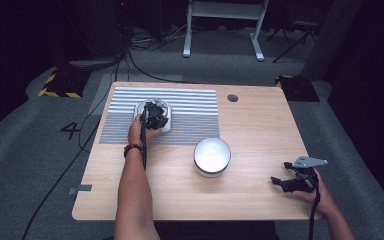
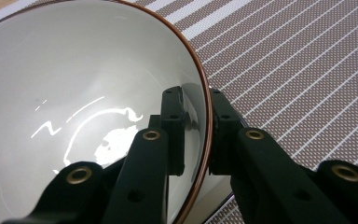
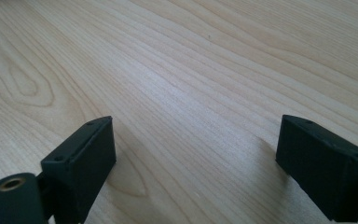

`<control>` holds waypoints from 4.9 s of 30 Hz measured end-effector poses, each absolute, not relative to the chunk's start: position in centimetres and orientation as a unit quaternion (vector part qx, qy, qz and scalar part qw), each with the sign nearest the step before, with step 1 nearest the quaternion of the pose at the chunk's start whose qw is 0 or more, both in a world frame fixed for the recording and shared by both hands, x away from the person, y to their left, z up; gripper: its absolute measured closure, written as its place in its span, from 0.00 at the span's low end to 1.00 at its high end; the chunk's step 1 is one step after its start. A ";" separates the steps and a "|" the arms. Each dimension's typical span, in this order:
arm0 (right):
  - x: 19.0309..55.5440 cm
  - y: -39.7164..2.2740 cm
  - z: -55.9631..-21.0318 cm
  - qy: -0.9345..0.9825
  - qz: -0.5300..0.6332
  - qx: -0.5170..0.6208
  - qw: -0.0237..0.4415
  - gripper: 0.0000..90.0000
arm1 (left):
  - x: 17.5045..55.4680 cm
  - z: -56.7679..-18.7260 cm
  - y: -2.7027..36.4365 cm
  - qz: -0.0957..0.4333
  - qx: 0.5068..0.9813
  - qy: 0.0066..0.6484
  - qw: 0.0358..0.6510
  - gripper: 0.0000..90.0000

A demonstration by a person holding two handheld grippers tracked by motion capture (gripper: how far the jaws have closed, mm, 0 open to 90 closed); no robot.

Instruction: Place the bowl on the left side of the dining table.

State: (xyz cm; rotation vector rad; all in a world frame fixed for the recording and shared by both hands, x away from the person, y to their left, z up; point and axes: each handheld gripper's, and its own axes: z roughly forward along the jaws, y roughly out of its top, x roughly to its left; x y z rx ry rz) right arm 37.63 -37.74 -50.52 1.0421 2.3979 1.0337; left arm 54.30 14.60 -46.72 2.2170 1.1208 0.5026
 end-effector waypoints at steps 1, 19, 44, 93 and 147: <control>37.6 -37.7 -50.5 0.841 0.363 0.366 0.164 0.13 | 54.3 -46.7 14.6 0.189 0.834 0.424 0.299 0.88; 37.6 -37.7 -50.5 0.841 0.363 0.366 0.164 0.13 | 54.4 -46.5 15.0 0.191 0.827 0.429 0.311 0.80; 37.6 -37.7 -50.5 0.841 0.363 0.366 0.164 0.13 | 54.0 -45.8 15.4 0.174 0.805 0.459 0.331 0.39; 37.6 -37.7 -50.5 0.841 0.363 0.366 0.164 0.13 | 51.5 -42.6 13.6 0.192 0.836 0.423 0.293 0.18; 37.6 -37.7 -50.5 0.841 0.363 0.366 0.164 0.13 | 44.4 -41.4 10.8 0.213 0.882 0.318 0.275 0.18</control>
